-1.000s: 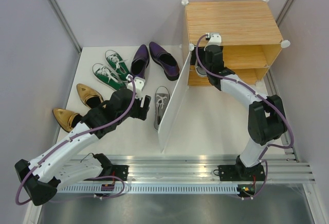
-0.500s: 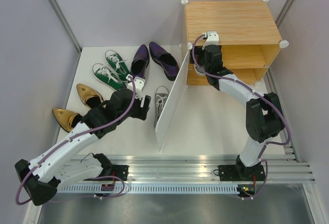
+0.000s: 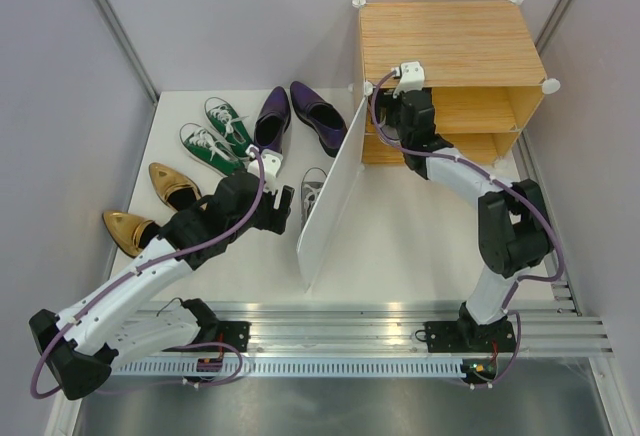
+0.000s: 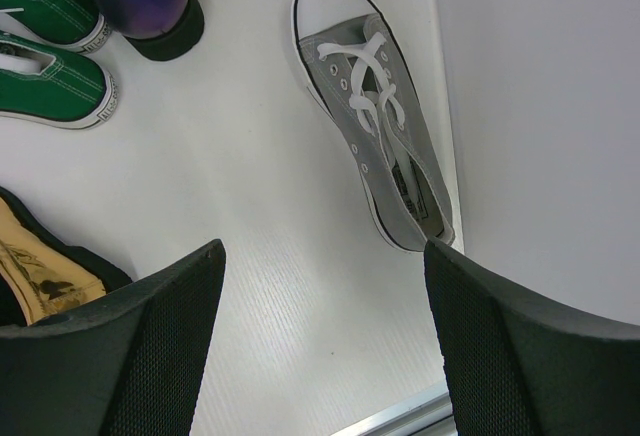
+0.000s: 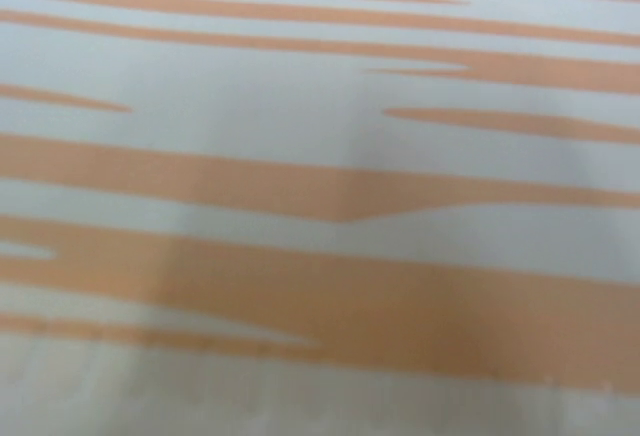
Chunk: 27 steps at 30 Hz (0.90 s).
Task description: Place and organize the shoes in the shoe cabinet
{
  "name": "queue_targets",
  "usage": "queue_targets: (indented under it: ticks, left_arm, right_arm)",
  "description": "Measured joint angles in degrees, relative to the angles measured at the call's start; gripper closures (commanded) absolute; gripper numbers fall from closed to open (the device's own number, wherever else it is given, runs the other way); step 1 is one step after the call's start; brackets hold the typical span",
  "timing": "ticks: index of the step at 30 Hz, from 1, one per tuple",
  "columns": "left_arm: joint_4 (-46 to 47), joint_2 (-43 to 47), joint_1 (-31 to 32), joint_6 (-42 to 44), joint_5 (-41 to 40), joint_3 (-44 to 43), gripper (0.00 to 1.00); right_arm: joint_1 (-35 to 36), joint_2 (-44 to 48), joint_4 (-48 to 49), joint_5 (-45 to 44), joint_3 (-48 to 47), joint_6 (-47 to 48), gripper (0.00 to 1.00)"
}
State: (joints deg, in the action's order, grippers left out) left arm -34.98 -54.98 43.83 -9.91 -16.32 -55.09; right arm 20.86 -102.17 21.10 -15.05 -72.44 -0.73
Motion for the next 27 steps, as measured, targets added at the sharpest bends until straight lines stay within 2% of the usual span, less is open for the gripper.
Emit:
queue_targets:
  ticks: [9, 27]
  left_arm:
    - [0.0, -0.2, 0.0, 0.0, 0.0, 0.0, 0.16]
    - [0.0, -0.5, 0.0, 0.0, 0.0, 0.0, 0.16]
  right_arm:
    - [0.3, 0.3, 5.7, 0.7, 3.2, 7.0, 0.02]
    - [0.1, 4.5, -1.5, 10.2, 3.5, 1.9, 0.02]
